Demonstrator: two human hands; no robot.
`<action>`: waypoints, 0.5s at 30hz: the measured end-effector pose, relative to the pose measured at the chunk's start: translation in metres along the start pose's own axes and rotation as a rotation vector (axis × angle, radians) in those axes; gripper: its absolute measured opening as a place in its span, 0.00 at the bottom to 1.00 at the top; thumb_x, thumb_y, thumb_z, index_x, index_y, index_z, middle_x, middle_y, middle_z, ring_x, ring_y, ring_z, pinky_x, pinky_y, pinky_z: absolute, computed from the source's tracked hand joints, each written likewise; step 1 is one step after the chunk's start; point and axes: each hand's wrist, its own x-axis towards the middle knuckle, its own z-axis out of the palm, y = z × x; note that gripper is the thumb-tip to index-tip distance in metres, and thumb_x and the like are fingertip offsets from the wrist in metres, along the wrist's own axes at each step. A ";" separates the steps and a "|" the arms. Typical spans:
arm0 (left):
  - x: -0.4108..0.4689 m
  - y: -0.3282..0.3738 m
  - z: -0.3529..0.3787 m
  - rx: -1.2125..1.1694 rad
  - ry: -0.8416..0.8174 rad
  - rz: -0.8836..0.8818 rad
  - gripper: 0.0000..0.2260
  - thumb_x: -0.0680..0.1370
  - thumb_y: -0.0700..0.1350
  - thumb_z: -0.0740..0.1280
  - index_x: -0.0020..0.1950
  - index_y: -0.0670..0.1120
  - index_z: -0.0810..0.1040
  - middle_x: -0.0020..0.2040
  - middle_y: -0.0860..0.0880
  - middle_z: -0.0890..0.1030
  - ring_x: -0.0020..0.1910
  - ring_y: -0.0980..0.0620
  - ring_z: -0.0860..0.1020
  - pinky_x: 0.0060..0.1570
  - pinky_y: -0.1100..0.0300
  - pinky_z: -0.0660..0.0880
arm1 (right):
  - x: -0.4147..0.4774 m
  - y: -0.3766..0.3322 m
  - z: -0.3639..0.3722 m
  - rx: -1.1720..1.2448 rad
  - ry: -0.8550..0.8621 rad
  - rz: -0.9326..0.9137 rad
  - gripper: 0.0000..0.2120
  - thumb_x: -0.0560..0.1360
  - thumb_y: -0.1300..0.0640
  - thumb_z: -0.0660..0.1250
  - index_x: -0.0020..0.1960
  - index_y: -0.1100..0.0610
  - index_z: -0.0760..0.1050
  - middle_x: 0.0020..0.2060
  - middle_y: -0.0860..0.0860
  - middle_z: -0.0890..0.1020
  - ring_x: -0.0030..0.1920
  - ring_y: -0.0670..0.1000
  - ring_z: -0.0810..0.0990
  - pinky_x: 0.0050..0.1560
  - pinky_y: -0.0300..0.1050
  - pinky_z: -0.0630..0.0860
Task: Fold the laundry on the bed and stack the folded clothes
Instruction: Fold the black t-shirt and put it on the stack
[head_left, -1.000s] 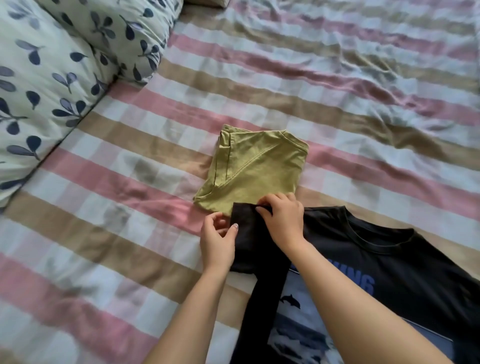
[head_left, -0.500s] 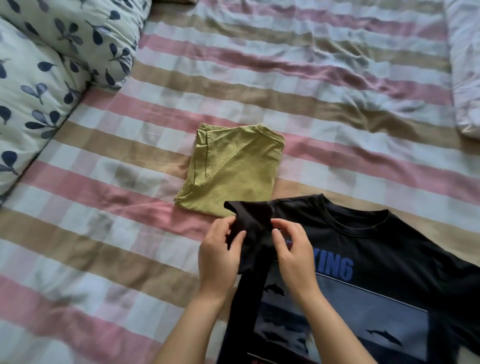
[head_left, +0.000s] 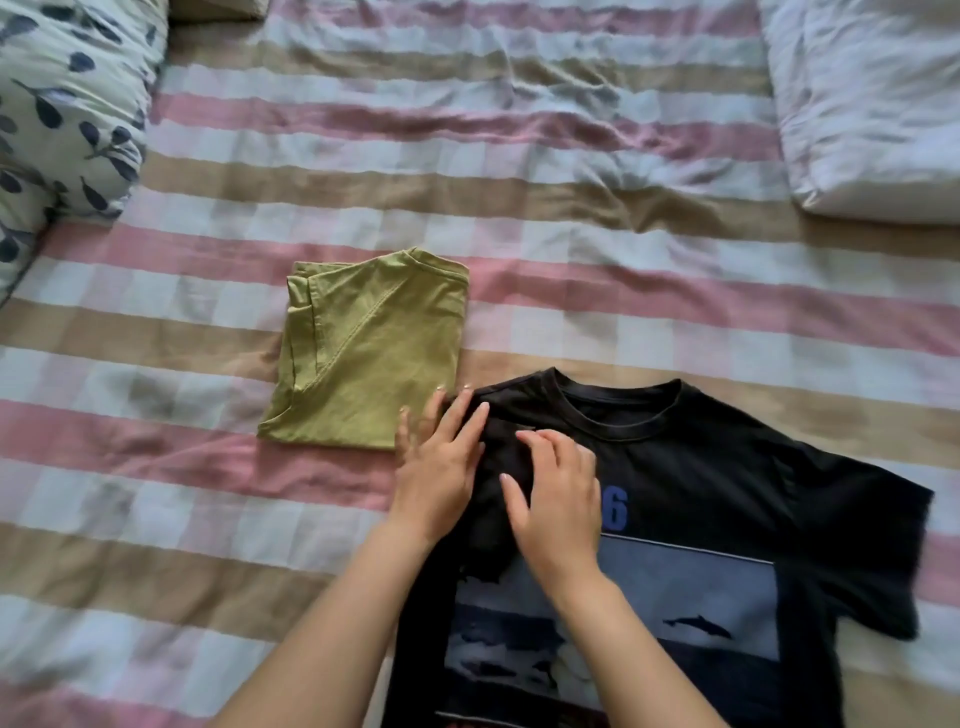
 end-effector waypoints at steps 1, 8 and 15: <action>0.002 -0.005 0.006 0.111 -0.035 -0.023 0.22 0.81 0.52 0.54 0.75 0.55 0.56 0.77 0.56 0.51 0.76 0.49 0.46 0.70 0.44 0.39 | -0.003 0.001 0.004 -0.168 -0.012 -0.064 0.26 0.65 0.49 0.75 0.61 0.55 0.76 0.59 0.55 0.77 0.59 0.58 0.76 0.53 0.55 0.75; 0.002 0.009 0.009 0.208 -0.001 -0.090 0.26 0.78 0.55 0.51 0.75 0.50 0.55 0.76 0.53 0.46 0.75 0.48 0.42 0.69 0.43 0.35 | -0.015 0.020 -0.004 -0.398 -0.032 -0.104 0.32 0.63 0.42 0.74 0.63 0.56 0.76 0.64 0.57 0.75 0.64 0.58 0.74 0.58 0.61 0.71; -0.010 0.142 0.009 -0.242 0.007 0.242 0.15 0.74 0.43 0.62 0.59 0.40 0.78 0.60 0.44 0.78 0.60 0.43 0.75 0.55 0.49 0.75 | -0.040 0.130 -0.102 -0.055 0.322 0.277 0.21 0.72 0.53 0.62 0.61 0.62 0.75 0.59 0.61 0.76 0.59 0.62 0.71 0.60 0.53 0.68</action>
